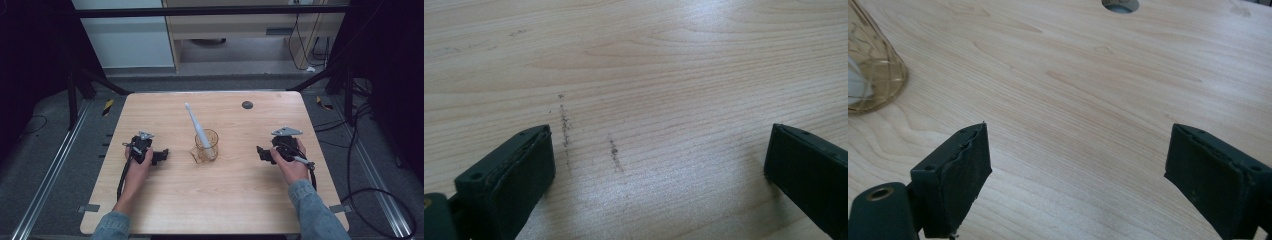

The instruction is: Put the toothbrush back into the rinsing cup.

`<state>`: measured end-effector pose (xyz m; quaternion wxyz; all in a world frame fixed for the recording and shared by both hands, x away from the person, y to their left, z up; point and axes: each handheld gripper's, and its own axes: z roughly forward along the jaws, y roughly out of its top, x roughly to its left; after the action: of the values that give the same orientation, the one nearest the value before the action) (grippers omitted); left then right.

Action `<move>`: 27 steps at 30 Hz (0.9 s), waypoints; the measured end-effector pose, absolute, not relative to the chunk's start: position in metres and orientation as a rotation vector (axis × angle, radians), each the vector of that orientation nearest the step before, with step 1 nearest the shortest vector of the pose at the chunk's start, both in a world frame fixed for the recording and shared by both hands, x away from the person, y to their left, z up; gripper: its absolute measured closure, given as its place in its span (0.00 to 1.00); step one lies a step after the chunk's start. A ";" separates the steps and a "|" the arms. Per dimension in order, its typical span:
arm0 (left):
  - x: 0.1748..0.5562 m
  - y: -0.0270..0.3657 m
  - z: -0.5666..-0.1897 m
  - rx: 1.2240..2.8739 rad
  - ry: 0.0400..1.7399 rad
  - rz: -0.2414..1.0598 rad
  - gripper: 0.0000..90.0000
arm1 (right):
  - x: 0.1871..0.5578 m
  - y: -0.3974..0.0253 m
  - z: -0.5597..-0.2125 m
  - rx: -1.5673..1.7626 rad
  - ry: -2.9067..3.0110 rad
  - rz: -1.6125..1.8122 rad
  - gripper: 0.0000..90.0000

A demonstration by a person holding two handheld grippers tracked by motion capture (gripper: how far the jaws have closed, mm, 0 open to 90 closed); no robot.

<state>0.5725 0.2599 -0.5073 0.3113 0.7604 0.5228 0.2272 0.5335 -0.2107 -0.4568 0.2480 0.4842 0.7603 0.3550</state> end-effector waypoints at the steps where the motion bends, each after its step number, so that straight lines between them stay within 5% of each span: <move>1: 0.573 0.260 -0.507 2.007 1.380 0.599 0.00 | 0.534 -0.211 -0.458 1.323 2.075 0.966 0.12; 27: 0.573 0.260 -0.507 2.007 1.380 0.599 0.00 | 0.570 -0.214 -0.476 1.375 2.089 0.937 0.14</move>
<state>0.5725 0.2599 -0.5073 0.3114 0.7604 0.5228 0.2271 0.5699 -0.2138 -0.4760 0.2333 0.5008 0.7605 0.3413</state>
